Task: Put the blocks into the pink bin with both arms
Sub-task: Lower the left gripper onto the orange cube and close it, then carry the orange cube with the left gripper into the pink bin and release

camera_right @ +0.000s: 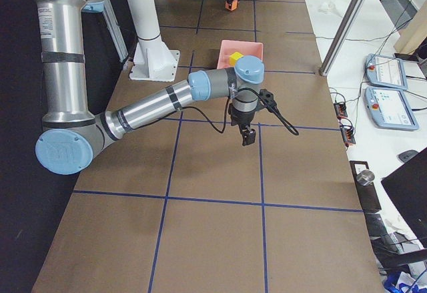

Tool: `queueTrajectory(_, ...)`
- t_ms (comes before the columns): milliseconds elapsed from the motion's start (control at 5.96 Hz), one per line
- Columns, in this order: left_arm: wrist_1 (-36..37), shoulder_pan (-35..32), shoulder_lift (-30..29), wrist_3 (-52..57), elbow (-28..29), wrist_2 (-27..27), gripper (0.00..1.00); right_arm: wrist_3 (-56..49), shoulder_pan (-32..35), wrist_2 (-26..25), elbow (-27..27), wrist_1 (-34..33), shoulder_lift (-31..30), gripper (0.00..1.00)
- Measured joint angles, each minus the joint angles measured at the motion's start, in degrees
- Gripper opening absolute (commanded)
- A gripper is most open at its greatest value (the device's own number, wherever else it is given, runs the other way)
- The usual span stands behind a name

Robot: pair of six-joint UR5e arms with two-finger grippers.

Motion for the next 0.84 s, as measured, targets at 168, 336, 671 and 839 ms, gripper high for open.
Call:
queueTrajectory(168,6.15,-2.22,-2.44,-1.59,-4.66,0.2,0.53,0.08,0.0,0.16,-0.01,0.02,-0.18,1.0)
queueTrajectory(336,11.23,-3.28,-6.23,-6.24,-8.0,0.32,0.53,-0.18,0.24,0.19,-0.05,0.15,-0.92,1.0)
queueTrajectory(671,24.03,-3.14,-18.96,-17.04,-9.97,0.91,0.53,-3.26,3.41,0.22,-0.12,0.37,-3.81,1.0)
queueTrajectory(839,33.07,-1.33,-27.02,-22.26,-10.28,2.26,0.53,-6.64,5.73,0.27,-0.23,0.19,-5.48,1.0)
